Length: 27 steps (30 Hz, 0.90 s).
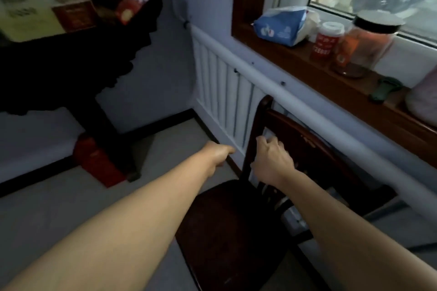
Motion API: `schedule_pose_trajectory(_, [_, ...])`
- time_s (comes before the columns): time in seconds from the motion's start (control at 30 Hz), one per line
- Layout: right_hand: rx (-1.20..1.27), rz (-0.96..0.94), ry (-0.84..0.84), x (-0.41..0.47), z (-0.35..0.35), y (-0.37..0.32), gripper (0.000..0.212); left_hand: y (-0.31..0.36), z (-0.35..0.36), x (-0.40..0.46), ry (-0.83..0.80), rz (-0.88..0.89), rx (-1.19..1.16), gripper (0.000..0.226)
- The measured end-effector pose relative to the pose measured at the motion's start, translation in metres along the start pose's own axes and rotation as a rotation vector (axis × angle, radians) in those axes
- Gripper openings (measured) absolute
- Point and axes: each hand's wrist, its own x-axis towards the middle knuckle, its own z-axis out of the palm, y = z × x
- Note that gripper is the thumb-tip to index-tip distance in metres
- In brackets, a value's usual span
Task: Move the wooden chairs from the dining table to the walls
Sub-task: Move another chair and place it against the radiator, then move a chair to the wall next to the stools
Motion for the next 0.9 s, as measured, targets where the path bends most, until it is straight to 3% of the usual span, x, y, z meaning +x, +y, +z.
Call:
schedule_pose_trajectory(0.13, [0.003, -0.129, -0.07, 0.001, 0.009, -0.07, 0.041, -0.024, -0.074, -0.024, 0.105, -0.028, -0.061, 0.045])
schedule_pose_trajectory(0.27, [-0.027, -0.252, -0.154, -0.006, 0.026, -0.15, 0.05, -0.053, -0.153, -0.045, 0.224, -0.038, -0.116, 0.043])
schedule_pose_trajectory(0.37, [-0.058, -0.331, -0.212, -0.015, 0.039, -0.213, 0.042, -0.077, -0.214, -0.06, 0.316, -0.043, -0.158, 0.037])
schedule_pose_trajectory(0.5, [-0.103, -0.444, -0.236, -0.028, 0.056, -0.305, 0.055, -0.118, -0.301, -0.084, 0.407, -0.076, -0.264, 0.023])
schedule_pose_trajectory(0.73, [-0.166, -0.691, -0.27, -0.059, 0.089, -0.448, 0.054, -0.192, -0.431, -0.133, 0.594, -0.112, -0.401, 0.034])
schedule_pose_trajectory(0.9, [-0.212, -0.878, -0.289, -0.088, 0.113, -0.547, 0.046, -0.25, -0.509, -0.176, 0.76, -0.179, -0.547, 0.013])
